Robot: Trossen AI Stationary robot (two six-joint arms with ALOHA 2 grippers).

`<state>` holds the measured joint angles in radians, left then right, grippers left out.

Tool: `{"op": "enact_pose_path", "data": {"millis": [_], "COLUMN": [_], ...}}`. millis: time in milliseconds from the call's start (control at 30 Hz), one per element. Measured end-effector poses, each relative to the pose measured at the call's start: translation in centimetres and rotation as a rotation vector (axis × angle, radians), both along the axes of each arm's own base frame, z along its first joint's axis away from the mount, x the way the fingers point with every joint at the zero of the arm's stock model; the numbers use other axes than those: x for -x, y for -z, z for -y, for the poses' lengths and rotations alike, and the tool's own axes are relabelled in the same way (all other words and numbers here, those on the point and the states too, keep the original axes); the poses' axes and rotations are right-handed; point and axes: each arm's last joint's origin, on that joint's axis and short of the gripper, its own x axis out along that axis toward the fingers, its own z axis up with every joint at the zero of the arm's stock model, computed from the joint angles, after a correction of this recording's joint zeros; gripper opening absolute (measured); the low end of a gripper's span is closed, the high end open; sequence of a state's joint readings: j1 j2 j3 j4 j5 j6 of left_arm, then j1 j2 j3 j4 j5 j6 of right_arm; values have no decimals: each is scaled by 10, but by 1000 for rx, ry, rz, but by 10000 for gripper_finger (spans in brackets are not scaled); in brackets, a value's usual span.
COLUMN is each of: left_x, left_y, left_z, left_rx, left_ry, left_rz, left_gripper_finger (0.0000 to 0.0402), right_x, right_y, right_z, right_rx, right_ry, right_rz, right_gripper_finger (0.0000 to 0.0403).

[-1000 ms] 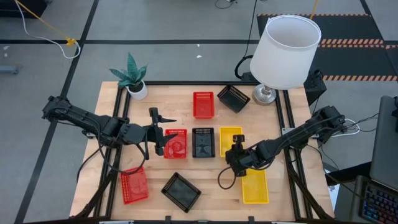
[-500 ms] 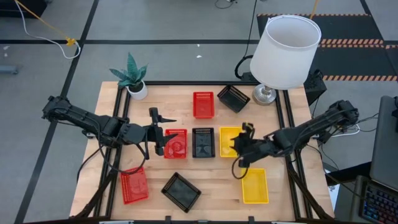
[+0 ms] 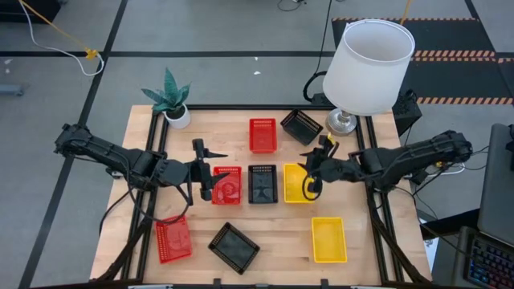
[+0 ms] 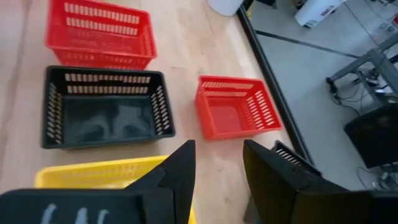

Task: Stack baskets by color
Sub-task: Stack the bottom black bin on top of the middle black bin

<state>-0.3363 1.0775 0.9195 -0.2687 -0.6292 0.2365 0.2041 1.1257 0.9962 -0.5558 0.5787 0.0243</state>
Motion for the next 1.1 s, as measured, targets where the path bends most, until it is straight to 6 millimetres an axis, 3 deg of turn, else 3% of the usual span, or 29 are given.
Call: {"op": "enact_pose_path", "data": {"millis": [267,500,633,1100], "left_x": [4,3,1,-25], "left_y": [5,-7,-5,47], "left_z": [3,22,47,167], "left_rx": [61,168,248,401], "left_ry": [-14,31,68,220], "left_rz": [-36,-75,-139,-464], "left_gripper_finger": [257,257,257,257], "right_x": [-1,-1,-1,-3], "right_y": [-3,-3,-3,-3], "right_z": [2,2,2,-3], "right_rx": [-2,-3,-6,-175], "right_ry": [-1,-3,-5,-78], "right_rz": [27,25,26,51], "right_gripper_finger": [130,130,130,130]}}
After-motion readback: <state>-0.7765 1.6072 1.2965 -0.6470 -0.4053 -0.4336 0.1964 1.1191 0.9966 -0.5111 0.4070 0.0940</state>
